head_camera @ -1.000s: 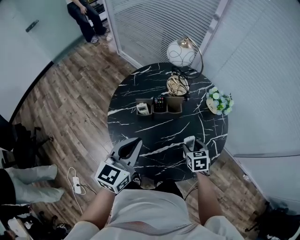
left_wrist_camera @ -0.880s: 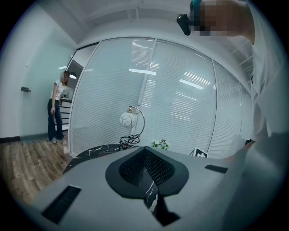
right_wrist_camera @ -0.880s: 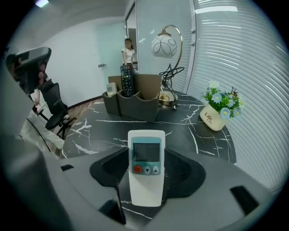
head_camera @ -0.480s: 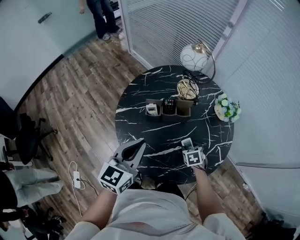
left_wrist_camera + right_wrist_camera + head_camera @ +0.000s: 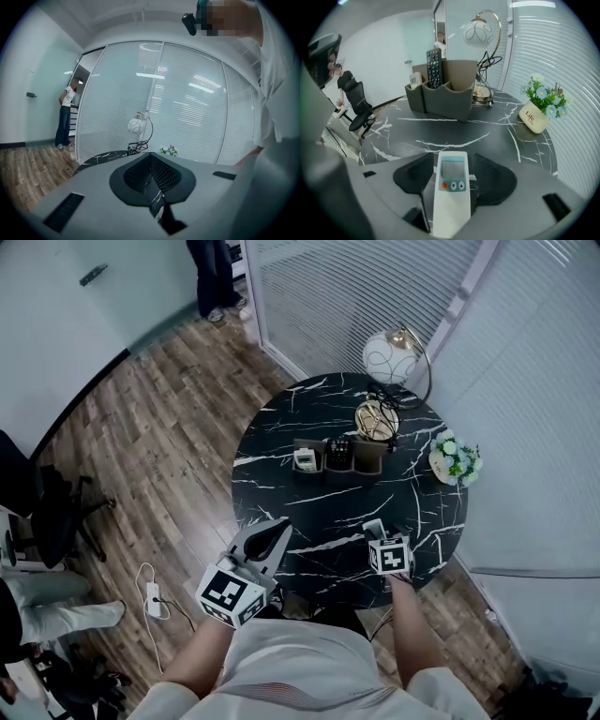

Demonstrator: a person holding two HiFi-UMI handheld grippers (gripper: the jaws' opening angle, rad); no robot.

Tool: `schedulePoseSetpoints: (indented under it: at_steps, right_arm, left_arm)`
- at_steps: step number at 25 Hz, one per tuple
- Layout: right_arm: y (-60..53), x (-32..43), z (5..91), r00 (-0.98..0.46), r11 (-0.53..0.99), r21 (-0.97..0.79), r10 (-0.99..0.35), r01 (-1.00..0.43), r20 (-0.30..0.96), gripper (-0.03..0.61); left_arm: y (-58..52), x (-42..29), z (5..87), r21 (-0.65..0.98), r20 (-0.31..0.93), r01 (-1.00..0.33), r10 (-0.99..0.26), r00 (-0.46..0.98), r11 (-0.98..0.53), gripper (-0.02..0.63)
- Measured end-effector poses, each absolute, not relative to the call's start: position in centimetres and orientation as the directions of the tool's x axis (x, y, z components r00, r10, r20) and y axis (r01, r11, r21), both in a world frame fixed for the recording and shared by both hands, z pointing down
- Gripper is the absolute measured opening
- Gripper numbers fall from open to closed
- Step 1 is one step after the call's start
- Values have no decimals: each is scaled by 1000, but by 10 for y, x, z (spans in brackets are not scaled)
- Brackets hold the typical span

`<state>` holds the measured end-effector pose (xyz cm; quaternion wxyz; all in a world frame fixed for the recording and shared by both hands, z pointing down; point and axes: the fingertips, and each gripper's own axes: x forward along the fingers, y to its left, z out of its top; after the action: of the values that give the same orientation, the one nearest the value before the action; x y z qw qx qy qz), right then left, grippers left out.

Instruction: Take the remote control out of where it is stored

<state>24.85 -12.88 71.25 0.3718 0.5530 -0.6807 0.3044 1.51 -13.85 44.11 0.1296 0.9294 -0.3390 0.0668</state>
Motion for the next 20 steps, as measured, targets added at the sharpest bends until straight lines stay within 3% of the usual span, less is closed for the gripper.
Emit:
schedulePoseSetpoints:
  at_steps: [6, 8, 11, 20]
  right_arm:
    - [-145, 248, 621, -157, 148, -69, -741, -987, 653, 240]
    - [-145, 250, 588, -150, 129, -77, -798, -989, 584, 143]
    - [-141, 248, 542, -146, 120, -84, -861, -989, 487, 82]
    - [-120, 227, 420, -193, 182, -74, -964, -980, 183, 20]
  left_arm:
    - [-137, 20, 432, 180, 191, -634, -605, 773, -752, 9]
    - [-137, 21, 427, 176, 182, -630, -604, 776, -756, 9]
    - [-136, 23, 417, 171, 162, -623, -602, 782, -763, 9]
    - [-133, 33, 392, 150, 104, -603, -594, 798, -784, 9]
